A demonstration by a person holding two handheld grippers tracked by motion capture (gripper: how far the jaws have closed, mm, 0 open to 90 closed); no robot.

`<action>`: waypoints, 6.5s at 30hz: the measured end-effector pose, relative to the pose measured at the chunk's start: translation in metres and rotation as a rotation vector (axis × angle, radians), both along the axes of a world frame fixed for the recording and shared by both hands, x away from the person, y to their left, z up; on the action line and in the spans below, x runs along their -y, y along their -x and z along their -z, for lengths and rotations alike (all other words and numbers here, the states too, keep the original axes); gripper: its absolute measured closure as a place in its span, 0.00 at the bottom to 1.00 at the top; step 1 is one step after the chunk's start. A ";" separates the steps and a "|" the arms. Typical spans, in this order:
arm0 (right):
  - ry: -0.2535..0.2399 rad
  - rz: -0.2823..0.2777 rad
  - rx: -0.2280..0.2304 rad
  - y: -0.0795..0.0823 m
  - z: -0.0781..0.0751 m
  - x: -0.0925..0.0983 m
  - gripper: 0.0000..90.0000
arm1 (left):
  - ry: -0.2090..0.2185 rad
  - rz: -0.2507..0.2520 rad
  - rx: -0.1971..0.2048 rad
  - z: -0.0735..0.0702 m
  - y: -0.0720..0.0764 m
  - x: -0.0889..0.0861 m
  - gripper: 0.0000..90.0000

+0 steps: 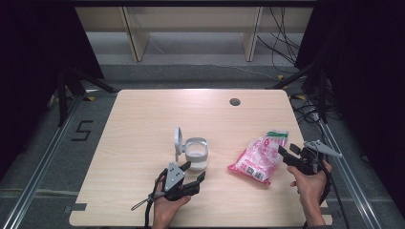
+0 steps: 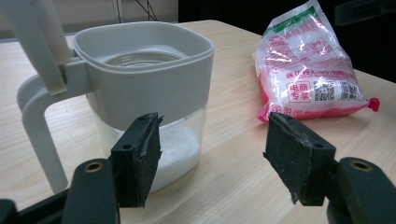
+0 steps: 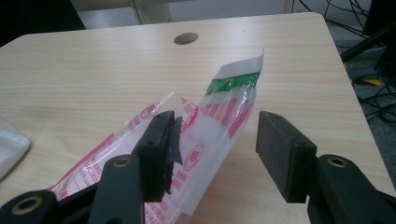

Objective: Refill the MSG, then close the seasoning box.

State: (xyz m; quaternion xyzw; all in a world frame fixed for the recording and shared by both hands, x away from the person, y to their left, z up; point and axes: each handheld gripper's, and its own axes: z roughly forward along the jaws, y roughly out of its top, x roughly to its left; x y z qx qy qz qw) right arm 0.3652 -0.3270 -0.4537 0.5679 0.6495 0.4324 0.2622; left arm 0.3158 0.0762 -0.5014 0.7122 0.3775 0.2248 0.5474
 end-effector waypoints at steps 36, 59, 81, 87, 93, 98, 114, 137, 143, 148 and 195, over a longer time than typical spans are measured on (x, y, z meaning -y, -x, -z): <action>0.050 -0.264 0.004 0.039 0.006 -0.053 0.45 | -0.006 -0.011 -0.010 -0.008 0.001 -0.026 0.41; 0.022 -0.325 -0.013 0.051 0.012 -0.062 0.43 | -0.002 -0.049 0.012 -0.009 -0.001 -0.050 0.53; 0.033 -0.347 -0.001 0.052 0.011 -0.065 0.43 | -0.023 -0.124 0.085 -0.014 -0.004 -0.062 0.99; 0.046 -0.346 0.008 0.052 0.012 -0.066 0.43 | -0.012 -0.140 0.107 -0.021 -0.009 -0.067 0.99; 0.051 -0.346 0.003 0.052 0.012 -0.065 0.43 | -0.026 -0.144 0.114 -0.029 -0.014 -0.067 0.99; 0.053 -0.348 0.004 0.052 0.012 -0.065 0.43 | -0.044 -0.131 0.121 -0.034 -0.019 -0.064 0.99; 0.029 -0.353 0.003 0.053 0.013 -0.066 0.43 | -0.048 -0.111 0.137 -0.047 -0.026 -0.055 0.99; 0.042 -0.375 0.012 0.053 0.012 -0.066 0.43 | -0.053 -0.093 0.155 -0.051 -0.027 -0.048 0.99; 0.042 -0.378 0.009 0.053 0.013 -0.067 0.43 | -0.057 -0.086 0.162 -0.052 -0.027 -0.046 0.99; 0.041 -0.379 0.009 0.053 0.013 -0.066 0.43 | -0.054 -0.086 0.159 -0.052 -0.027 -0.044 0.99; 0.042 -0.390 0.001 0.053 0.014 -0.068 0.43 | -0.023 -0.017 0.124 -0.052 -0.019 -0.039 0.49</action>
